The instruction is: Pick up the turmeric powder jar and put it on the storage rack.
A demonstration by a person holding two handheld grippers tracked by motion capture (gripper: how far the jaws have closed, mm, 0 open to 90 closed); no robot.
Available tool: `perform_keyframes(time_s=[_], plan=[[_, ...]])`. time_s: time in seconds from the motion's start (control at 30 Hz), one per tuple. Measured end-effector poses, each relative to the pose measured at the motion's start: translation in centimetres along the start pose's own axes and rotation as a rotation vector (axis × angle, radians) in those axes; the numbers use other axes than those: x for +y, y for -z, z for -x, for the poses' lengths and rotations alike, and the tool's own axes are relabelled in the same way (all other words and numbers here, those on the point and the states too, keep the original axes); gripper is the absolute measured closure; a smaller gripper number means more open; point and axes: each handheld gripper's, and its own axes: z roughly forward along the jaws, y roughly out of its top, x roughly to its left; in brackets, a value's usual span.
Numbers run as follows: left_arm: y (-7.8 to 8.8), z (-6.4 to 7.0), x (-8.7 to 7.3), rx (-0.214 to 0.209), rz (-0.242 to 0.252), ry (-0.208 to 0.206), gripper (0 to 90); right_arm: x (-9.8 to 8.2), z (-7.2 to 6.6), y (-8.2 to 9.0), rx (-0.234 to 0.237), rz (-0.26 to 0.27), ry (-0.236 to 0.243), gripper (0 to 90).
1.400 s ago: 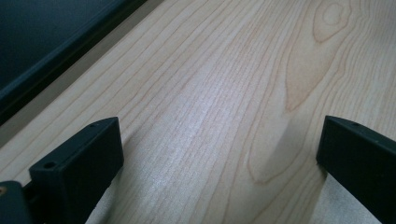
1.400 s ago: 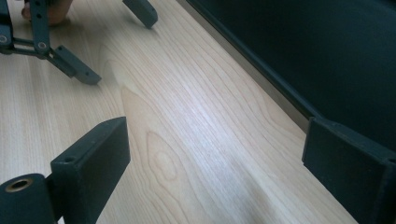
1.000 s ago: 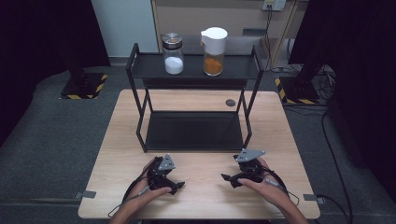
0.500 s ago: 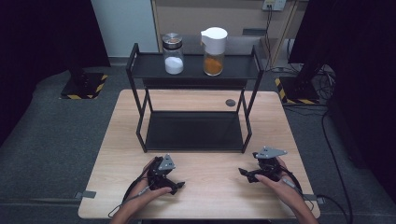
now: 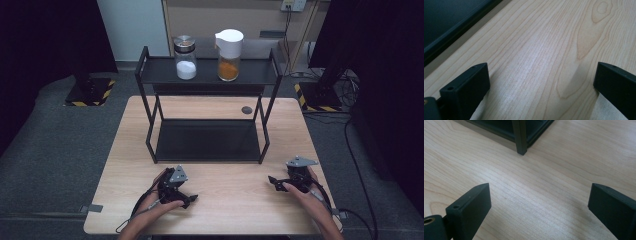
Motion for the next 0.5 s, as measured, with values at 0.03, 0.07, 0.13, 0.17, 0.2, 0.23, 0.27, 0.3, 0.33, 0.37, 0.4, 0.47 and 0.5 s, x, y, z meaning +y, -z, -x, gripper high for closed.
perform_keyframes(time_s=[0.03, 0.07, 0.13, 0.17, 0.2, 0.23, 0.27, 0.3, 0.33, 0.37, 0.4, 0.47, 0.5], plan=[[0.00, 0.00, 0.00, 0.000, 0.000, 0.000, 0.0, 0.01, 0.05, -0.12, 0.003, -0.005, 0.000, 5.4], [0.00, 0.00, 0.00, 0.000, 0.000, 0.000, 0.0, 0.03, 0.05, -0.24, 0.004, -0.010, 0.000, 5.3], [0.00, 0.00, 0.00, 0.000, 0.000, 0.000, 0.0, 0.05, 0.06, -0.45, 0.006, -0.019, 0.000, 5.2], [0.00, 0.00, 0.00, 0.000, 0.000, 0.000, 0.0, 0.06, 0.04, -0.54, 0.005, -0.023, -0.002, 5.1], [0.00, 0.00, 0.00, 0.000, 0.000, 0.000, 0.0, 0.05, 0.06, -0.64, 0.003, -0.029, 0.002, 5.1], [0.00, 0.00, 0.00, 0.000, 0.000, 0.000, 0.0, -0.01, 0.04, -0.75, 0.001, -0.030, 0.007, 4.3], [0.00, 0.00, 0.00, 0.000, 0.000, 0.000, 0.0, 0.02, -0.02, -0.78, -0.001, -0.033, 0.010, 4.0], [0.00, 0.00, 0.00, 0.000, 0.000, 0.000, 0.0, 0.03, -0.04, -0.79, -0.001, -0.033, 0.004, 3.5], [0.00, 0.00, 0.00, 0.000, 0.000, 0.000, 0.0, 0.05, -0.06, -0.81, -0.001, -0.033, 0.003, 3.2], [0.00, 0.00, -0.01, 0.000, 0.000, 0.000, 0.0, 0.10, -0.15, -0.84, -0.003, -0.036, 0.004, 2.8], [0.00, 0.00, 0.00, 0.000, 0.000, 0.000, 0.0, 0.15, -0.15, -0.87, -0.003, -0.039, 0.014, 2.4], [0.00, 0.00, 0.00, 0.000, 0.000, 0.000, 0.0, 0.18, -0.21, -0.90, -0.004, -0.040, 0.016, 2.3], [0.00, 0.01, 0.00, 0.000, 0.000, 0.000, 0.0, 0.18, -0.21, -0.90, -0.004, -0.040, 0.016, 2.2]])
